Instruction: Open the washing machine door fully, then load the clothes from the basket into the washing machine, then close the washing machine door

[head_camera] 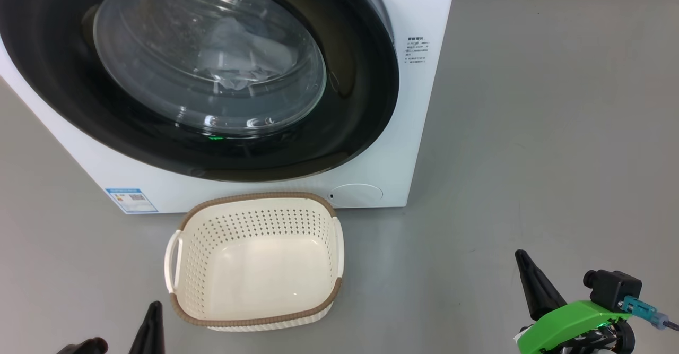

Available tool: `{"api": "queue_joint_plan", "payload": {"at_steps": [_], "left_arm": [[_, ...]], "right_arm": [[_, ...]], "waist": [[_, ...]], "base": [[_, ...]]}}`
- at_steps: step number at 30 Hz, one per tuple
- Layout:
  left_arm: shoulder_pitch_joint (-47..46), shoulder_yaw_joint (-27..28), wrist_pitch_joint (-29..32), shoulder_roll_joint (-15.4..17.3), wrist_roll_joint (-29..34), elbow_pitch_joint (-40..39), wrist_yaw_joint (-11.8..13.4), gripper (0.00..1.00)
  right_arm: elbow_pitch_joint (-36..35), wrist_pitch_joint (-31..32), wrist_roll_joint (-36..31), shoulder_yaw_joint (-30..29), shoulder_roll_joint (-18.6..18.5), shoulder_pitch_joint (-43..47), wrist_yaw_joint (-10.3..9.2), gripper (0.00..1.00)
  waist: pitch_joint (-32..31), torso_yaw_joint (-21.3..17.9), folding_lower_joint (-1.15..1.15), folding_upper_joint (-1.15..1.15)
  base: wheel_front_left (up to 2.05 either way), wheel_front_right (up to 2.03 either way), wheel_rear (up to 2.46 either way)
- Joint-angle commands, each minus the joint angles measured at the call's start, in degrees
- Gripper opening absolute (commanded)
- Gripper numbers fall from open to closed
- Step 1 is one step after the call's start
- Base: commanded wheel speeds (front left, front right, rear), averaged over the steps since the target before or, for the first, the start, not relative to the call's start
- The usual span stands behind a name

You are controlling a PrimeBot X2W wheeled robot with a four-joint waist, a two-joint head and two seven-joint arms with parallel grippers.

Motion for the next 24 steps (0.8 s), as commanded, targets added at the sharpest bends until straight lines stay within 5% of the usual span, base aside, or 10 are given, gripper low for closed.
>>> {"api": "queue_joint_plan", "payload": {"at_steps": [1,24], "left_arm": [[-1.56,0.88,0.34,0.80,-1.57,-1.16,-0.01,0.00],[-3.16,2.42,4.47,0.38,-16.42,-1.55,-0.03,0.00]], "right_arm": [[-1.77,0.36,1.54,-0.45,-0.10,-0.74,0.01,0.00],[-4.30,4.77,15.54,-3.16,1.26,-0.15,0.03,0.00]], "waist": [[-0.07,-0.02,-0.01,0.00],[-1.29,-0.35,-0.01,0.00]], "base": [[0.00,0.00,0.00],[0.00,0.00,0.00]]}}
